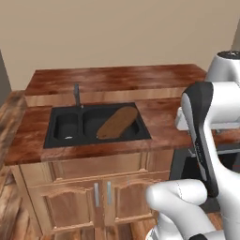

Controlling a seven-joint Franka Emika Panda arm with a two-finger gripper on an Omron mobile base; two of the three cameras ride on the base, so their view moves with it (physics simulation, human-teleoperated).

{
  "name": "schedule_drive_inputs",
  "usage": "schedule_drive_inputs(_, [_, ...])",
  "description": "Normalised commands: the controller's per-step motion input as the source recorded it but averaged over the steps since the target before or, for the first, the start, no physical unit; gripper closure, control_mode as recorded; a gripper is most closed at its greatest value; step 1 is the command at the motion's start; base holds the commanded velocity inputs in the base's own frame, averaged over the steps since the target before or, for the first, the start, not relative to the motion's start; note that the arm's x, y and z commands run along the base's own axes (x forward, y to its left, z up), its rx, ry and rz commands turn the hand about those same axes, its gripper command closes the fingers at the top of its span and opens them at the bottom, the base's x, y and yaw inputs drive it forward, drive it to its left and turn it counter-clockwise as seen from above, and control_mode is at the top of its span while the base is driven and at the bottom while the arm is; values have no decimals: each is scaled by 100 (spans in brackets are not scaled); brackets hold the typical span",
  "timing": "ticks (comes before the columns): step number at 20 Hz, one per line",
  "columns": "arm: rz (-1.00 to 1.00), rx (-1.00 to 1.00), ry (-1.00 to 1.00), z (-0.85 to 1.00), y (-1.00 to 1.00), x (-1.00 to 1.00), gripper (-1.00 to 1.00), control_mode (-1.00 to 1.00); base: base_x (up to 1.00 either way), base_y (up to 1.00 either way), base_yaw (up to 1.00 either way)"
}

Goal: Move the cutting board and knife to the sink. Then move spray from the cabinet to the counter.

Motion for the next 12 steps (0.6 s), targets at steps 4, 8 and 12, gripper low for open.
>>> schedule_drive_inputs(4, [0, 0, 0, 0, 0, 0, -100, 100, 0, -43, -57])
schedule_drive_inputs(8, [0, 0, 0, 0, 0, 0, -100, 100, 4, -43, -74])
schedule_drive_inputs(12, [0, 0, 0, 0, 0, 0, -100, 100, 9, -41, -76])
